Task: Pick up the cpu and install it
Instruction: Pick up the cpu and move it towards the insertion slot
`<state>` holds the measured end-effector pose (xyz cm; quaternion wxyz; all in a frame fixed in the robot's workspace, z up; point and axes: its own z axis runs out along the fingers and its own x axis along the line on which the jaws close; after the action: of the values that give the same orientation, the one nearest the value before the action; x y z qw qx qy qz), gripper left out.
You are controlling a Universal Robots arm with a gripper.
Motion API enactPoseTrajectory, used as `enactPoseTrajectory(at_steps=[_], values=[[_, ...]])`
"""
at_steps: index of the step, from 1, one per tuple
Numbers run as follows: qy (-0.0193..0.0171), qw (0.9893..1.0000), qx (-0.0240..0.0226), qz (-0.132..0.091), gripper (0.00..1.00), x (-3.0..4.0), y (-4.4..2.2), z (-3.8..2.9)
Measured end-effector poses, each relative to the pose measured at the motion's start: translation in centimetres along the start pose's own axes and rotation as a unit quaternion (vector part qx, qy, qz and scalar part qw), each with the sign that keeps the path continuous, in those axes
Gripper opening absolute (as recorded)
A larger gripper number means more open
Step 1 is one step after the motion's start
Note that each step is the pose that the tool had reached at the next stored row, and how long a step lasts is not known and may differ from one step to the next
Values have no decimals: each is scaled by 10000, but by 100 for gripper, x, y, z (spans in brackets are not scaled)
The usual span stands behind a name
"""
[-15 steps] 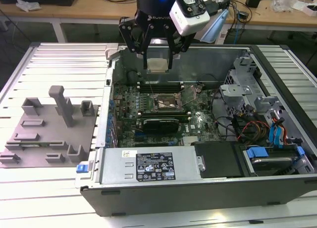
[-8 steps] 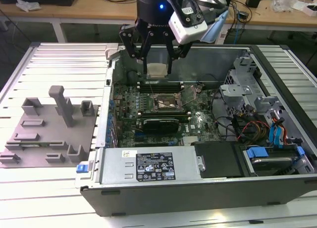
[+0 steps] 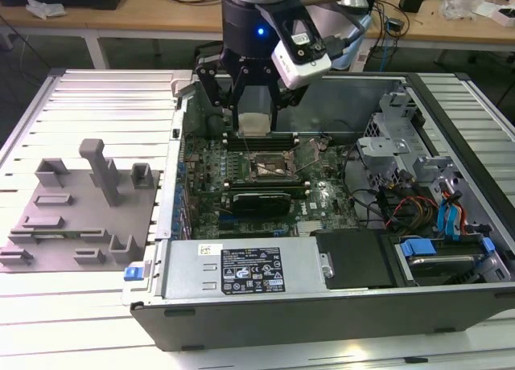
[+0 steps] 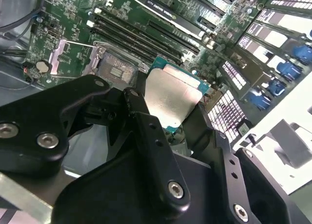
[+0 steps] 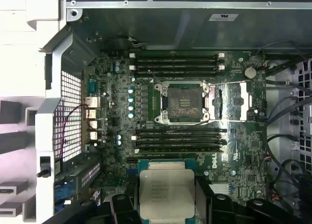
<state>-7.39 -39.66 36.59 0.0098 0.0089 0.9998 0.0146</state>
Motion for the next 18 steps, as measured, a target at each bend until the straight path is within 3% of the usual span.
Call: enactPoseTrajectory(at_steps=[10,18], values=[[23,10000,0,1,55,-56,151,148],[32,10000,0,1,55,-70,214,217]])
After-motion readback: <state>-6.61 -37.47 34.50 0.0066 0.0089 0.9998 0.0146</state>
